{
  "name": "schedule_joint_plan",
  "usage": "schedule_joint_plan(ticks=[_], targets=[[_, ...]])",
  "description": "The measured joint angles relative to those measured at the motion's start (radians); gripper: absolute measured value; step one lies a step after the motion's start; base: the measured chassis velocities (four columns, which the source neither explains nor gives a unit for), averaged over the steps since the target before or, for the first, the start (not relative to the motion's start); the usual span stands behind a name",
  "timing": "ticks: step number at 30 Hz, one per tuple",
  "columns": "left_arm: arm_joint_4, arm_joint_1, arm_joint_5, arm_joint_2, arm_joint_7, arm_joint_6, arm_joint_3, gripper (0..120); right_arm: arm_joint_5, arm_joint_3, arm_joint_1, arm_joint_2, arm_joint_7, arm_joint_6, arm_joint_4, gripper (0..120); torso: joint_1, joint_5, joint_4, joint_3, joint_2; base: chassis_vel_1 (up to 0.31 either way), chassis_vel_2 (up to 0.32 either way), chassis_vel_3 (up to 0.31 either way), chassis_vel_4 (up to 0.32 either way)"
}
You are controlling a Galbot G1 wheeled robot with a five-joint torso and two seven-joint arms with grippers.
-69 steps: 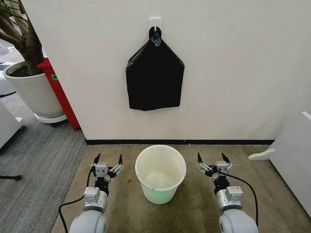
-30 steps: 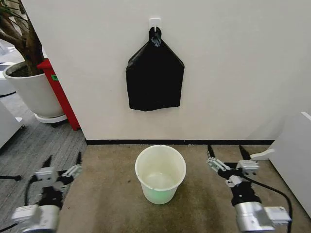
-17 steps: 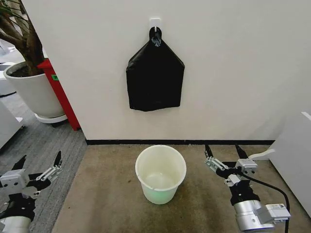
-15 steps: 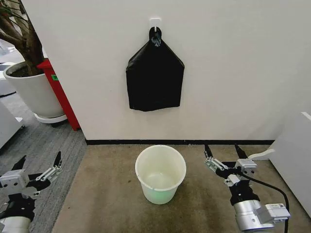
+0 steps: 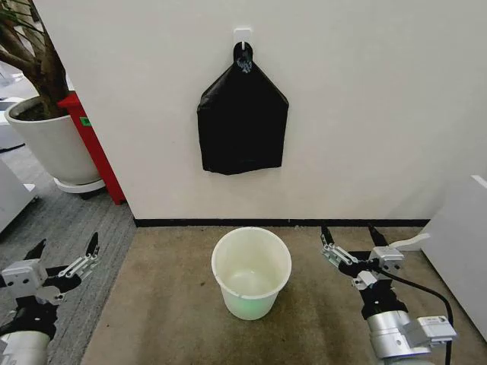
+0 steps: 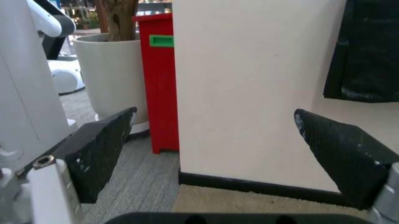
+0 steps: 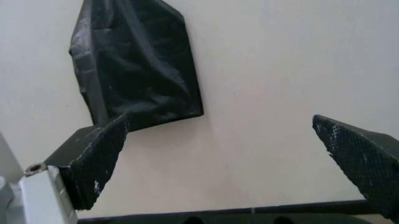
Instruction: Place the garbage bag over the trash bin.
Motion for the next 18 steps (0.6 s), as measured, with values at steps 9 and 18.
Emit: schedule_joint_plan(ticks=[9,18], targets=[[0.001,0.022,-0.052,0.066,0.008,0.017,0.002,100,0.203,-0.017,0.109,-0.086,0.013,-0.014,-0.016,100,0.000,0.0000,0.0000,0.000,0.000,0.000,0.000,0.000,0.000],[0.002,0.044,-0.068,0.084,0.019,0.011,0.002,100,0.364,-0.040,0.250,-0.130,0.058,-0.057,-0.044,100,0.000,0.0000,-0.0001,0.000,0.000,0.000,0.000,0.000,0.000]])
